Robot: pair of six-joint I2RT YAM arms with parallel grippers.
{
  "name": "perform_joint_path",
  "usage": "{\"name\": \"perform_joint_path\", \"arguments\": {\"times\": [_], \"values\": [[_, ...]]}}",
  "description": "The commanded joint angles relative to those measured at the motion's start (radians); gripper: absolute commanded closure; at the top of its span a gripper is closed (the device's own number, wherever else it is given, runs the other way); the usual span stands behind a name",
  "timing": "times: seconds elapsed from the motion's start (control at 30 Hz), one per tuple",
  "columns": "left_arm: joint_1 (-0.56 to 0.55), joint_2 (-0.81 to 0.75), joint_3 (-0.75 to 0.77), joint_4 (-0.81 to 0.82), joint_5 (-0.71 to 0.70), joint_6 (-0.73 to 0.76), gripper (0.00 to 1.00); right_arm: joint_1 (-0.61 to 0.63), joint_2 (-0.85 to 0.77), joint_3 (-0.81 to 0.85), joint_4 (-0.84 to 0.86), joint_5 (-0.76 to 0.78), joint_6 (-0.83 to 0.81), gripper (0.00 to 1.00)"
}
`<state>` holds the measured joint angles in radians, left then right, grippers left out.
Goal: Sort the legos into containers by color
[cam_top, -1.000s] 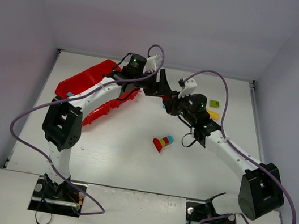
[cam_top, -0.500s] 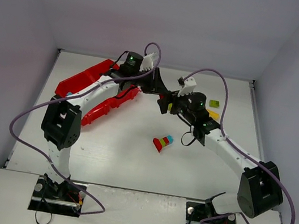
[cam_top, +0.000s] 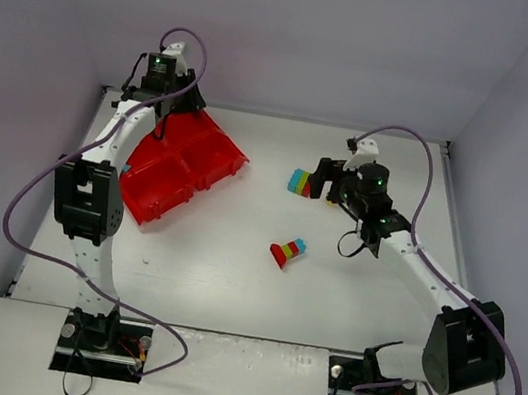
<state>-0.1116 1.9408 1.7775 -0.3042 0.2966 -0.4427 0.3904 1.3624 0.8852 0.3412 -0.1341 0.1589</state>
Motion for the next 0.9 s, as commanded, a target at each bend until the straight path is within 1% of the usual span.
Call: {"name": "perform_joint_path", "arguments": {"times": [0.0,0.07,0.17,0.2,0.27,0.3,0.33,0.37,0.4,0.5,0.6,0.67,0.77,0.87], "values": [[0.006,0.055,0.103,0.036,-0.174,0.093,0.99,-0.022,-0.071,-0.005,0.019,0.021,0.01,0.2],[0.009,0.107,0.14,0.027,-0.227,0.105,0.96,-0.034,-0.077,-0.011,0.007,0.034,0.013,0.2],[0.018,0.164,0.192,0.017,-0.28,0.119,0.95,-0.048,-0.085,-0.012,-0.005,0.068,0.014,0.2],[0.021,0.174,0.2,0.017,-0.284,0.119,0.9,-0.053,-0.086,-0.012,-0.011,0.074,0.017,0.2],[0.027,0.207,0.214,0.028,-0.287,0.121,0.84,-0.064,-0.086,-0.009,-0.028,0.076,0.019,0.2],[0.027,0.216,0.22,0.031,-0.313,0.122,0.84,-0.071,-0.089,-0.009,-0.033,0.077,0.019,0.2],[0.029,0.225,0.236,0.031,-0.317,0.122,0.77,-0.074,-0.089,-0.009,-0.034,0.08,0.021,0.2],[0.029,0.242,0.246,0.03,-0.318,0.124,0.76,-0.077,-0.088,-0.009,-0.039,0.086,0.021,0.2],[0.029,0.25,0.253,0.027,-0.32,0.124,0.71,-0.085,-0.085,-0.006,-0.042,0.096,0.022,0.2],[0.03,0.262,0.273,0.011,-0.321,0.127,0.65,-0.094,-0.069,0.004,-0.056,0.111,0.016,0.2],[0.033,0.251,0.251,0.013,-0.318,0.125,0.5,-0.108,-0.053,0.015,-0.064,0.131,0.016,0.21],[0.033,0.241,0.241,0.013,-0.312,0.128,0.44,-0.125,-0.036,0.032,-0.074,0.172,0.033,0.21],[0.033,0.225,0.246,-0.006,-0.303,0.131,0.35,-0.15,0.033,0.075,-0.113,0.203,0.066,0.23],[0.033,0.199,0.252,-0.029,-0.297,0.13,0.34,-0.171,0.085,0.11,-0.136,0.254,0.097,0.26]]}}
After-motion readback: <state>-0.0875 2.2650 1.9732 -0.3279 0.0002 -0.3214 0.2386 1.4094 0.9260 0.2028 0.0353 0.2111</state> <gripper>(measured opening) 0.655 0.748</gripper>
